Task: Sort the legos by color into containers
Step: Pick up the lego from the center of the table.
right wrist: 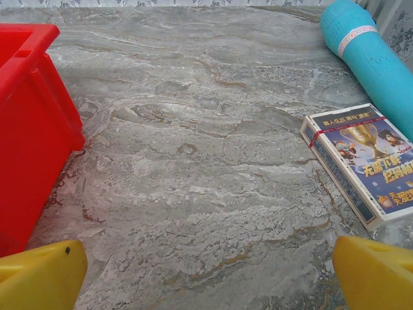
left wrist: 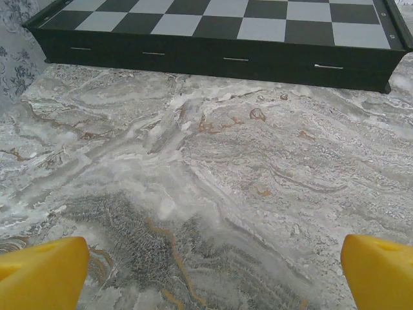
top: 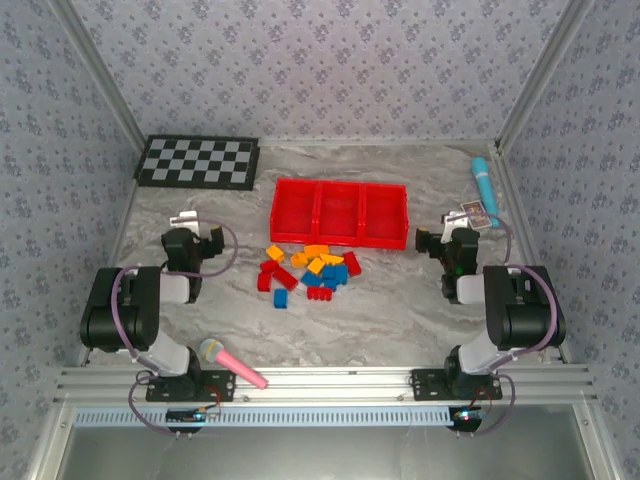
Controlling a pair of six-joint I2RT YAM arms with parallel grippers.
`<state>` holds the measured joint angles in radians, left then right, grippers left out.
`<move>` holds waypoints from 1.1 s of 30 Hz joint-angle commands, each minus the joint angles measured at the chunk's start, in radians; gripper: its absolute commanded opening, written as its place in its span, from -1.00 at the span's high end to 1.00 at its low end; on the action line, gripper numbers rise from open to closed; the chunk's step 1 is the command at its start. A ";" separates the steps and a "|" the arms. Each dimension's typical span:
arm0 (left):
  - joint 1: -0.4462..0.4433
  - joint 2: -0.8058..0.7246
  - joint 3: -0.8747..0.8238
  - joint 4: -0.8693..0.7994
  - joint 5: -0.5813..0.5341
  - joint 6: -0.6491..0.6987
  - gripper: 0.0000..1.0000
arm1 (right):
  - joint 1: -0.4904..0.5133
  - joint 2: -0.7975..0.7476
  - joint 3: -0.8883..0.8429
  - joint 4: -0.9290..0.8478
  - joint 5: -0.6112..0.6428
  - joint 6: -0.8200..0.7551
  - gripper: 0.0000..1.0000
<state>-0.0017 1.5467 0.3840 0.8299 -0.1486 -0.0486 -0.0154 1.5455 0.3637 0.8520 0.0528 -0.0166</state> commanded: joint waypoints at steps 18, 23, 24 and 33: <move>-0.002 -0.011 0.024 -0.006 0.010 0.009 -0.99 | -0.029 -0.011 0.016 0.003 -0.047 0.009 -0.99; -0.003 -0.011 0.024 -0.006 0.009 0.008 -1.00 | -0.032 -0.012 0.015 0.002 -0.050 0.009 -0.99; -0.002 -0.011 0.024 -0.006 0.010 0.009 -0.99 | -0.032 -0.012 0.015 0.002 -0.050 0.009 -0.99; -0.087 -0.315 0.380 -0.795 -0.206 -0.184 -1.00 | -0.058 -0.488 0.135 -0.670 0.080 0.258 -0.99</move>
<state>-0.0898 1.3308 0.6361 0.3447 -0.2661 -0.1059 -0.0494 1.2011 0.3744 0.5621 0.1085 0.0872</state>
